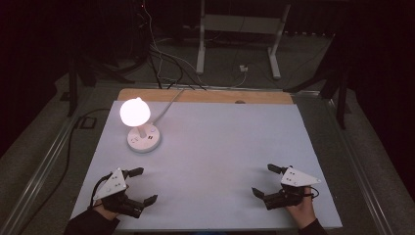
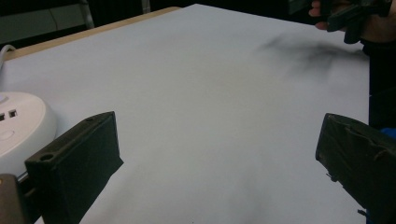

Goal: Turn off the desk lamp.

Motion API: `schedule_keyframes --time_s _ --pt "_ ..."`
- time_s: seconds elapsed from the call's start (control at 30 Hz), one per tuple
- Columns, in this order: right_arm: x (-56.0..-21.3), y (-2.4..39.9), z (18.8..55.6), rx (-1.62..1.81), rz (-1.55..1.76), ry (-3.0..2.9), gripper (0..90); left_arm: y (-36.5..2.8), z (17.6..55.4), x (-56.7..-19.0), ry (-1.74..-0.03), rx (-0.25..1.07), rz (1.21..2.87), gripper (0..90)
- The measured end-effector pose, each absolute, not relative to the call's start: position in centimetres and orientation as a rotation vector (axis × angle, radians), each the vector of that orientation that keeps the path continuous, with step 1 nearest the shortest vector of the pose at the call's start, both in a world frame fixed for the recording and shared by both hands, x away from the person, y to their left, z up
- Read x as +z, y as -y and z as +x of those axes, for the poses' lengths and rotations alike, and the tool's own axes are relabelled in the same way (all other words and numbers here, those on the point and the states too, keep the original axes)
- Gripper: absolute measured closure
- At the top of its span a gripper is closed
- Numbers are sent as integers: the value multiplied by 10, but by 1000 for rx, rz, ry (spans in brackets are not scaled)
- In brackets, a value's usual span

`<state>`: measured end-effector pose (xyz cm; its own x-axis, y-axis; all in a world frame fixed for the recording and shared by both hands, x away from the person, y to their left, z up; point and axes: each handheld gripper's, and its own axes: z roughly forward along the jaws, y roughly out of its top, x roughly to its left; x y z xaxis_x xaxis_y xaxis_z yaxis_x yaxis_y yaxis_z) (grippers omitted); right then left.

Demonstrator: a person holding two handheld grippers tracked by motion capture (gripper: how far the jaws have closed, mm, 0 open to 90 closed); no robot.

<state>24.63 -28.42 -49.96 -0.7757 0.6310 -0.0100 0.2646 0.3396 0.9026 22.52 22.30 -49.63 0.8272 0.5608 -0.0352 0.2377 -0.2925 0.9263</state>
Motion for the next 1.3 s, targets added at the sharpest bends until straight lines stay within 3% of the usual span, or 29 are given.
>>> schedule_keyframes --time_s 0.87,1.03,1.3 --pt "-496 283 246 1450 767 -2228 0 -220 224 -497 -576 338 1914 5" --pt "-495 284 246 1469 783 -2199 0 -216 222 -494 -548 278 1913 5" --pt "-492 284 244 1483 783 -2171 0 -211 219 -480 -516 295 1908 5"
